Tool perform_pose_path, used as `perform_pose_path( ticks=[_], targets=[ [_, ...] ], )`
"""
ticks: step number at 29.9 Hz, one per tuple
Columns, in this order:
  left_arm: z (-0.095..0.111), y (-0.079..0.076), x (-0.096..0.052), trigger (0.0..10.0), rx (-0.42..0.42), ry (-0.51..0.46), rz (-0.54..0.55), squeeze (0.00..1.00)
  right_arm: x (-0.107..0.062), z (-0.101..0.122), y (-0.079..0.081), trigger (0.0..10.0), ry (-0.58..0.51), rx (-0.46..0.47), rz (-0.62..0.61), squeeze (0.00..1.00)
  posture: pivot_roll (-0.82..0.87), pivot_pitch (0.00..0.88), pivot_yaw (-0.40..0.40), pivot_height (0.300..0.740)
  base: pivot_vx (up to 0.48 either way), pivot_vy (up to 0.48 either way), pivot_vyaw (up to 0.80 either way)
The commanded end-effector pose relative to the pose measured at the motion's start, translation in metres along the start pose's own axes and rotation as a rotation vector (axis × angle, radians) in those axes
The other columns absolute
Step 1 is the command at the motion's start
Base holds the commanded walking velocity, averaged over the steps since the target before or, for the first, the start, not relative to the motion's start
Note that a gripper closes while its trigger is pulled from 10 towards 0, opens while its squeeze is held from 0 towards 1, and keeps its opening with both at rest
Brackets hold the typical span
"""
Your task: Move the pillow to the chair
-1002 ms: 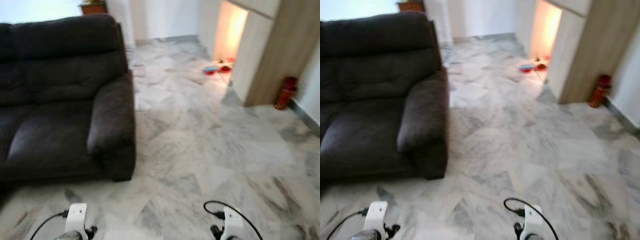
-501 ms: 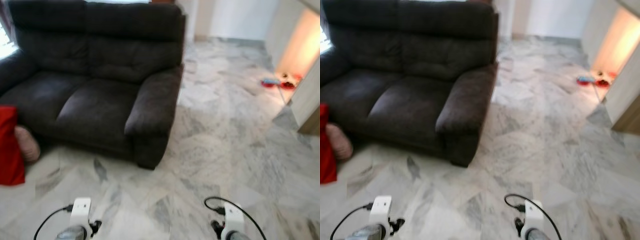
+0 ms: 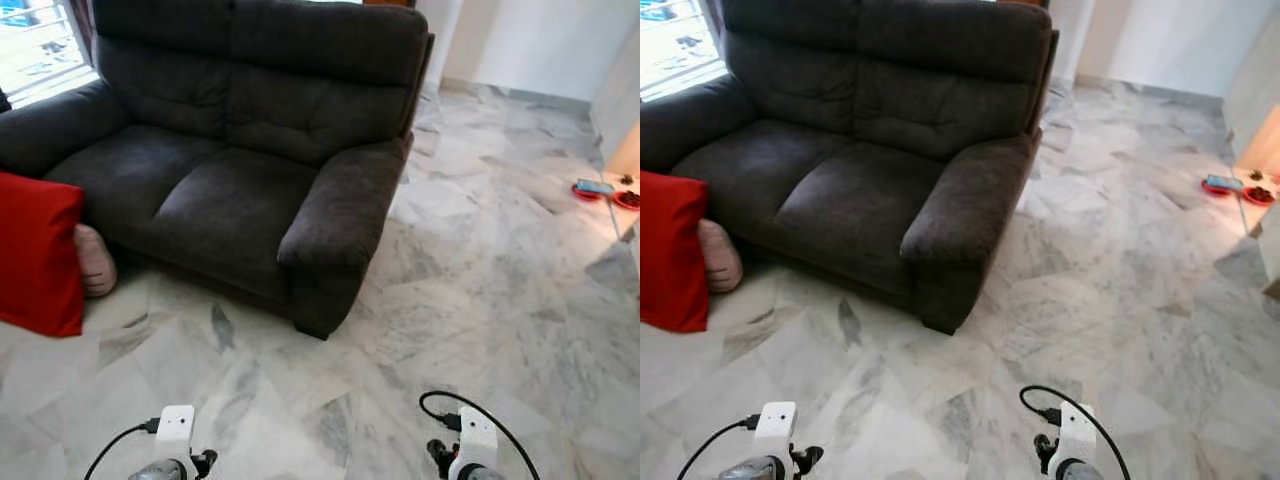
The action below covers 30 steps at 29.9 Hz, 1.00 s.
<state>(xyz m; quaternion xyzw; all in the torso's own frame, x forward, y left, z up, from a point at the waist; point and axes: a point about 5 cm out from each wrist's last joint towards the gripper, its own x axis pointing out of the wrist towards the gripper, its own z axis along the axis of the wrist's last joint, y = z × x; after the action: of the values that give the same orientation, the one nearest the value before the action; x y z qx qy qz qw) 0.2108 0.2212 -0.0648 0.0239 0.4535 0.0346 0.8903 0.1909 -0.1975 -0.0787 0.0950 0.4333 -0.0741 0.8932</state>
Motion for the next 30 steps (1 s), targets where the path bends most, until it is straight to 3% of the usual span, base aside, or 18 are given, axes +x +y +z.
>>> perform_pose_path(
  ticks=[1,4,10,18,25,27,30],
  targets=[
    [0.003,0.005,-0.001,10.0,0.051,-0.035,0.007,0.0,-0.001,-0.001,-0.001,10.0,-0.032,0.041,-0.024,0.0,-0.1,0.0,-0.006,0.74,0.0,0.0,0.0],
    [0.001,0.015,-0.003,10.0,0.038,-0.072,0.038,0.0,-0.002,-0.008,0.005,10.0,-0.035,0.053,-0.008,0.0,-0.09,0.0,0.012,0.74,0.0,0.0,0.0],
    [-0.006,0.026,-0.007,10.0,0.096,-0.085,0.07,0.0,-0.004,-0.02,0.01,10.0,-0.007,-0.035,-0.011,0.0,-0.05,0.0,0.012,0.74,0.0,0.0,0.0],
    [-0.016,0.022,-0.006,10.0,0.153,-0.02,0.073,0.0,-0.007,-0.03,-0.003,10.0,0.071,-0.06,-0.078,0.0,-0.04,0.0,-0.007,0.74,0.0,0.0,0.0],
    [-0.023,0.013,-0.005,10.0,0.115,0.008,0.079,0.0,-0.008,-0.031,-0.014,10.0,0.093,-0.103,-0.087,0.0,-0.01,0.0,-0.054,0.74,0.0,0.0,0.0],
    [-0.073,0.008,-0.018,10.0,0.096,0.06,0.062,0.0,-0.008,-0.029,-0.016,10.0,0.088,-0.11,-0.09,0.0,0.0,0.0,-0.064,0.74,0.0,0.0,0.0],
    [-0.076,0.006,-0.019,10.0,0.099,0.047,0.048,0.0,-0.008,-0.027,-0.015,10.0,0.079,-0.12,-0.077,0.0,0.01,0.0,-0.072,0.74,0.0,0.0,0.0]
  ],
)
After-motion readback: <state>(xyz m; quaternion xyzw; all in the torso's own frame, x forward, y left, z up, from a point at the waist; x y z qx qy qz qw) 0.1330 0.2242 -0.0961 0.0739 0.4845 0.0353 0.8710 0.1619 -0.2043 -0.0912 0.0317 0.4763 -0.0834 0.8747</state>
